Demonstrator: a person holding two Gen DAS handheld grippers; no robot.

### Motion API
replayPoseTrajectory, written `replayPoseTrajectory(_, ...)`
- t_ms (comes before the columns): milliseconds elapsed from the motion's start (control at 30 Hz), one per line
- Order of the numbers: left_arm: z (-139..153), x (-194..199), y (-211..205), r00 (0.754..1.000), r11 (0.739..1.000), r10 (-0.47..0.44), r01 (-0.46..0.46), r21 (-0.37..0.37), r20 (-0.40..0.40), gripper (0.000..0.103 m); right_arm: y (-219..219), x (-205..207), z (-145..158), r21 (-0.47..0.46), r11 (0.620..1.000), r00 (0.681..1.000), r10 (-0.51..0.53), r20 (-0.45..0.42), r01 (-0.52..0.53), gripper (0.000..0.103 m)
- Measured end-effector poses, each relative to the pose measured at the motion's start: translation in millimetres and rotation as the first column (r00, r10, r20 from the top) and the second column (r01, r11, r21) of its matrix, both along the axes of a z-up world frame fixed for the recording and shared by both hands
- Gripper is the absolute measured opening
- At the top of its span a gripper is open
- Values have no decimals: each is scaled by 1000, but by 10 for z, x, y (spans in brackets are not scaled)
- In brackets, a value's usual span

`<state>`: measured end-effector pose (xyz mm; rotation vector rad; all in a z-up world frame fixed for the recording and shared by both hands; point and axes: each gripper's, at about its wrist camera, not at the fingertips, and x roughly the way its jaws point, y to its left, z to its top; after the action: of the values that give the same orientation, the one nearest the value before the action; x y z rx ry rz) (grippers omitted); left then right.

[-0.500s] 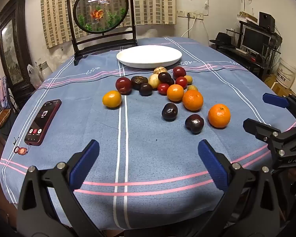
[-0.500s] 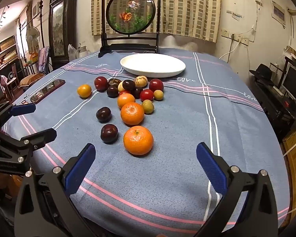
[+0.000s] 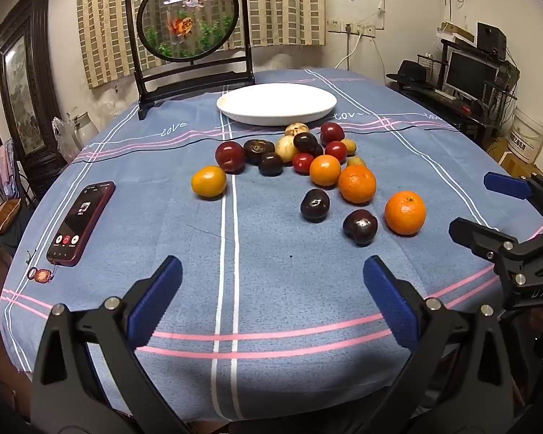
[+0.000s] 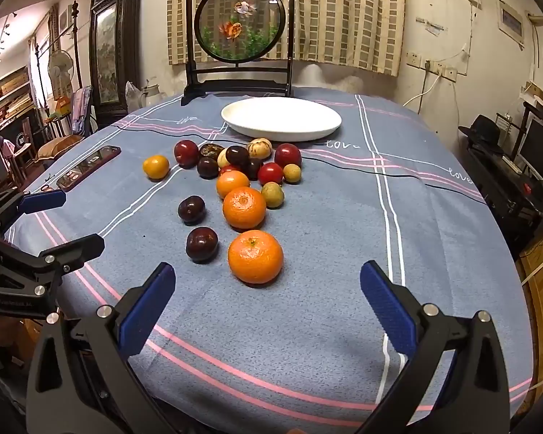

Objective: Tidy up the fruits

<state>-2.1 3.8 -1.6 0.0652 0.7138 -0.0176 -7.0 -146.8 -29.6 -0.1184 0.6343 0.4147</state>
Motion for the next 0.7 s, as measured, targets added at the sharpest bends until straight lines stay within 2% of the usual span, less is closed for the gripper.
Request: replayPoseTrajectory(700,-32,48,22,1000,1000,12,-12,-3,-18,101,80,14,-10,13,1000,1000,-2,-5,2,102)
